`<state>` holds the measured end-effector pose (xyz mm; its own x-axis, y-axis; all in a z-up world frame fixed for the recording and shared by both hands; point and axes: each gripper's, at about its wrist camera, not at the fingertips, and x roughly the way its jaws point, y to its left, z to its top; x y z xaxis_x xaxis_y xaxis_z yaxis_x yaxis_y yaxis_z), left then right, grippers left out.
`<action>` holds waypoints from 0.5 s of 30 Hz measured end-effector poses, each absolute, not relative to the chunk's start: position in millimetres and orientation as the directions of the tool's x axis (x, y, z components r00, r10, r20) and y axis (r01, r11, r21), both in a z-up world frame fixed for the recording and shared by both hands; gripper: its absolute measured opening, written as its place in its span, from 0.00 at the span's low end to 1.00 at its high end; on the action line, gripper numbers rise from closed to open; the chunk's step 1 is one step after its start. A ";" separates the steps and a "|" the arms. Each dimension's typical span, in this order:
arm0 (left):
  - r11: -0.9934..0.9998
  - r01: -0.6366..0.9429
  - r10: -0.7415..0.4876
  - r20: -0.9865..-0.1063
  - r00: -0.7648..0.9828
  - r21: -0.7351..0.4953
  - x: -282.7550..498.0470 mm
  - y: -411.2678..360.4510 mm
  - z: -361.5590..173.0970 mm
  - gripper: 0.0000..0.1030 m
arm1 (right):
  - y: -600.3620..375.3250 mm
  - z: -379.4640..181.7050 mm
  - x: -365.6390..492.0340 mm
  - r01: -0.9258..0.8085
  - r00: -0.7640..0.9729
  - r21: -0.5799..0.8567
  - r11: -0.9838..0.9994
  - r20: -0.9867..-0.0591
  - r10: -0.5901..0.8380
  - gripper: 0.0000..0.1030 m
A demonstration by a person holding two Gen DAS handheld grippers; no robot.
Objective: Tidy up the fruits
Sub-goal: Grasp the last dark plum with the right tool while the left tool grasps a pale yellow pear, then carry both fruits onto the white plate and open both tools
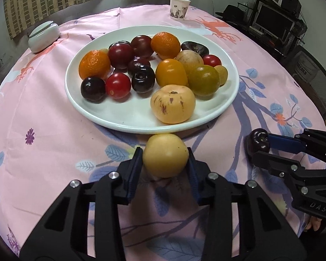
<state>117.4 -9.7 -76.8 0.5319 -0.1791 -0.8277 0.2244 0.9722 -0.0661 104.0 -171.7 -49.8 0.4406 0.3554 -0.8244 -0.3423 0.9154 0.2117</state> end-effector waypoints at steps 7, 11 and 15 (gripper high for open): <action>0.967 0.232 -0.218 -0.821 0.527 -0.108 113.3 -5.5 -75.6 0.37 | -164.7 -57.5 113.9 -0.339 0.426 0.229 0.912 -0.827 0.366 0.36; 0.963 0.241 -0.237 -0.812 0.533 -0.123 112.3 -5.5 -72.7 0.37 | -161.1 -55.1 112.8 -0.332 0.438 0.205 0.921 -0.831 0.343 0.36; 0.952 0.275 -0.268 -0.797 0.541 -0.134 99.8 -8.2 -64.6 0.37 | -160.2 -46.6 103.3 -0.327 0.453 0.195 0.925 -0.826 0.335 0.36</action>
<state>99.8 -8.2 -64.6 0.5414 -0.2685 -0.7968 0.2750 0.9521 -0.1339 103.3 -160.2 -46.6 0.4531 0.3347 -0.8263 -0.3271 0.9246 0.1951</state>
